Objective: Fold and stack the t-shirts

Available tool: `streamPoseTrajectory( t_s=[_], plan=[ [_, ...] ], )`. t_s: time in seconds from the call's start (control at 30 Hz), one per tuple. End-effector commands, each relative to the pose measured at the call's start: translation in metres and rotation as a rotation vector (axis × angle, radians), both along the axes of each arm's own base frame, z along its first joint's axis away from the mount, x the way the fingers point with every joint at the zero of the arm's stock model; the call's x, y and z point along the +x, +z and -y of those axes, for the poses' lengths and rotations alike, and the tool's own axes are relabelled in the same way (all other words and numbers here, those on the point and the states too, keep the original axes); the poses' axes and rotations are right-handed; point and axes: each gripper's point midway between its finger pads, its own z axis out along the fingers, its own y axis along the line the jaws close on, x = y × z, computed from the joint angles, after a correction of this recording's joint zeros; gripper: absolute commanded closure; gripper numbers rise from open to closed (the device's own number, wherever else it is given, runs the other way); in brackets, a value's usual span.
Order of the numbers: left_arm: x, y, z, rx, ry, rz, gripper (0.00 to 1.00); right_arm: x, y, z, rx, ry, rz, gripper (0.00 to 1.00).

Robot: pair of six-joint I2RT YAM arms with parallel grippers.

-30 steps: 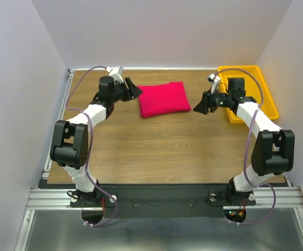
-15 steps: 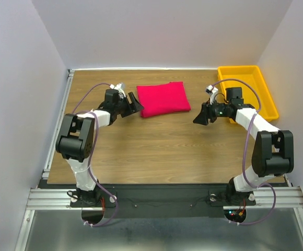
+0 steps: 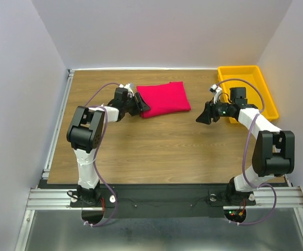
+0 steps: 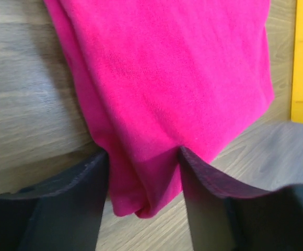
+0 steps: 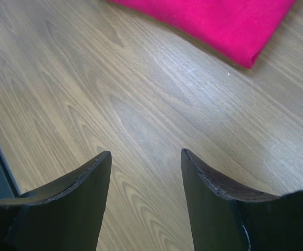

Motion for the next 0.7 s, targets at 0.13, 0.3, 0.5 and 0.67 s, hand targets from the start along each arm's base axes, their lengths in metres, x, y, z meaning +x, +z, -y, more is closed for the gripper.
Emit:
streamPoseTrajectory(
  t_s=[0.13, 0.3, 0.5, 0.67],
  plan=[
    [-0.007, -0.001, 0.005, 0.008, -0.028, -0.019, 0.75, 0.004, 0.01, 0.007, 0.02, 0.003, 0.051, 0.38],
    [-0.001, 0.006, -0.006, 0.044, -0.049, -0.005, 0.94, 0.005, 0.012, 0.011, 0.022, -0.008, 0.055, 0.38],
    [0.016, 0.003, -0.081, 0.175, -0.013, -0.021, 1.0, 0.006, 0.015, 0.015, 0.025, -0.021, 0.059, 0.38],
    [0.028, 0.002, -0.171, 0.337, 0.026, -0.01, 1.0, 0.005, 0.016, 0.015, 0.031, -0.018, 0.056, 0.38]
  ],
)
